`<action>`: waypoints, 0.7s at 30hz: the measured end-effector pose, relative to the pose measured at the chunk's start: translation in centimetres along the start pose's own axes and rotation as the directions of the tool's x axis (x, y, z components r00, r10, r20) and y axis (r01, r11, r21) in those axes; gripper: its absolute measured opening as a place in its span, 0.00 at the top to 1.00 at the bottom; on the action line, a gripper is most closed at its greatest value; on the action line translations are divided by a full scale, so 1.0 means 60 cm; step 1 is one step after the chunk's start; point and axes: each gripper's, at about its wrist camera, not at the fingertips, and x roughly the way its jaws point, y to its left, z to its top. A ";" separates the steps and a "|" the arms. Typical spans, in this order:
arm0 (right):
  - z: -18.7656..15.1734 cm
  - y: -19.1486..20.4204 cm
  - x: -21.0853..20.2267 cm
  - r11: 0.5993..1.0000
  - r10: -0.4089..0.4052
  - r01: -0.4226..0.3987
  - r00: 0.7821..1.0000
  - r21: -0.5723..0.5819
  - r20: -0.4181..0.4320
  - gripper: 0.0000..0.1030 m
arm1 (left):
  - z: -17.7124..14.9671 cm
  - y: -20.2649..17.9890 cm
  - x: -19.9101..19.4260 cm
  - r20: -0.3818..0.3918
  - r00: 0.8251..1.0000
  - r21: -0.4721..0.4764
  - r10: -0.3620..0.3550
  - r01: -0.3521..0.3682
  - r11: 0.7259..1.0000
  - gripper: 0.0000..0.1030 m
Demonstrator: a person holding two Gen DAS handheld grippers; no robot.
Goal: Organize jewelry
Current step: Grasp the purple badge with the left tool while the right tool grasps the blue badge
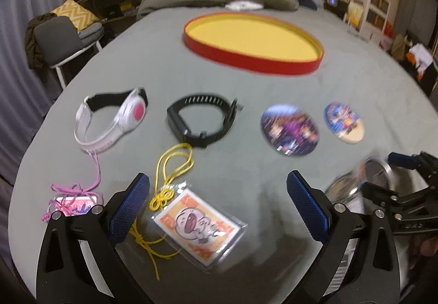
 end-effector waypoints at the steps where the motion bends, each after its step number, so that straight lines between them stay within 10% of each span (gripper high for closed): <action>1: 0.005 -0.002 -0.009 1.000 -0.001 0.001 1.000 0.000 0.019 0.07 | 0.008 -0.005 -0.005 0.009 1.000 0.005 -0.011 0.011 1.000 0.05; 10: 0.079 -0.012 -0.044 0.998 0.008 -0.002 0.996 -0.063 0.085 0.07 | 0.063 -0.067 0.018 0.005 0.997 0.080 -0.082 0.082 0.993 0.05; 21: 0.090 -0.016 0.049 0.978 0.085 -0.093 0.995 -0.189 -0.050 0.07 | 0.075 -0.108 0.117 -0.118 0.988 0.180 -0.098 0.118 0.977 0.05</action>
